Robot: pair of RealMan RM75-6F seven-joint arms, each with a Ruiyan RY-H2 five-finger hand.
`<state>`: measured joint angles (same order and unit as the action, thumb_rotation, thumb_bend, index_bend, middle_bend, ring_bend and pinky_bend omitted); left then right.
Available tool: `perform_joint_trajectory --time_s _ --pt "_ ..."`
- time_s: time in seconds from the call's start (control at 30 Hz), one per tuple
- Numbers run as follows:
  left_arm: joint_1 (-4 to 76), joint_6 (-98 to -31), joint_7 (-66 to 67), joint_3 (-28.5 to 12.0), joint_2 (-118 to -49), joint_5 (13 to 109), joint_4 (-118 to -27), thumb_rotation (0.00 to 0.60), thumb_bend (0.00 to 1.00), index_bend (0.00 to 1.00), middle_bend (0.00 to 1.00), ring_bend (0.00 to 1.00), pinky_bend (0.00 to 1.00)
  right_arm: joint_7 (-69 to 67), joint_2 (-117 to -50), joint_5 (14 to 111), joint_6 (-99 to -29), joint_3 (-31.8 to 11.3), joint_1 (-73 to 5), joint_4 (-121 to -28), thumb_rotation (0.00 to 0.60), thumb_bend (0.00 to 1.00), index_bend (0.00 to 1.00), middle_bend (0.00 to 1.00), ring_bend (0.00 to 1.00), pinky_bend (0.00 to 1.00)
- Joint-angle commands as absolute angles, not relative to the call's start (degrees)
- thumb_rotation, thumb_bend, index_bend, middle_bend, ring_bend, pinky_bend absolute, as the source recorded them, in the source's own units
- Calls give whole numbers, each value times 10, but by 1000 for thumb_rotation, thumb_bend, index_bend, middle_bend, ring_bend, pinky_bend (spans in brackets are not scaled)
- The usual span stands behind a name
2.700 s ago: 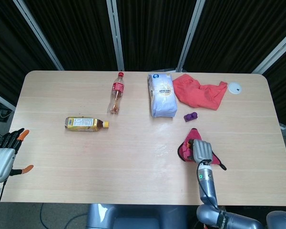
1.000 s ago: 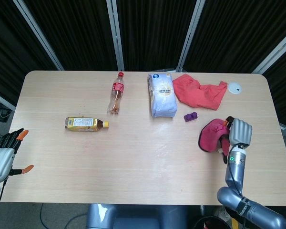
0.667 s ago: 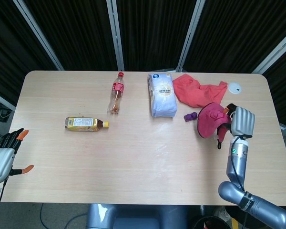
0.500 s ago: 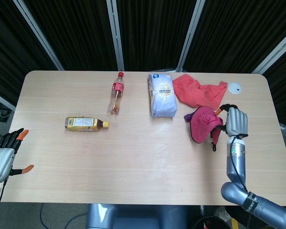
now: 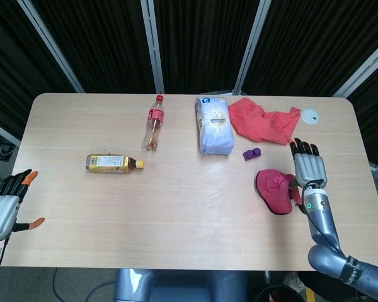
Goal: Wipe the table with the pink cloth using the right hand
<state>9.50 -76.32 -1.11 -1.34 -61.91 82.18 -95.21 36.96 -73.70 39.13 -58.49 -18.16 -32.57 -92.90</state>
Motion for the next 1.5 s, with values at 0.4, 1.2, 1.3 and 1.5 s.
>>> perform_joint_trajectory --time_s 0.4,1.2,1.3,1.5 --pt "95 -761 -12 -14 -618 819 -954 600 18 52 0 0 0 530 -643 240 -545 -76 -415 -1020 600 0 0 0 0 0" --pt "95 -761 -25 -16 -616 817 -958 600 16 53 0 0 0 529 -602 158 -562 8 -487 -1091 600 0 0 0 0 0" --pt "94 -763 -26 -16 -616 818 -958 600 18 52 0 0 0 454 -591 283 -613 6 -435 -1110 600 0 0 0 0 0" --pt "91 -772 -22 -16 -619 822 -957 600 17 53 0 0 0 294 -609 557 -754 44 -300 -1096 600 0 0 0 0 0"
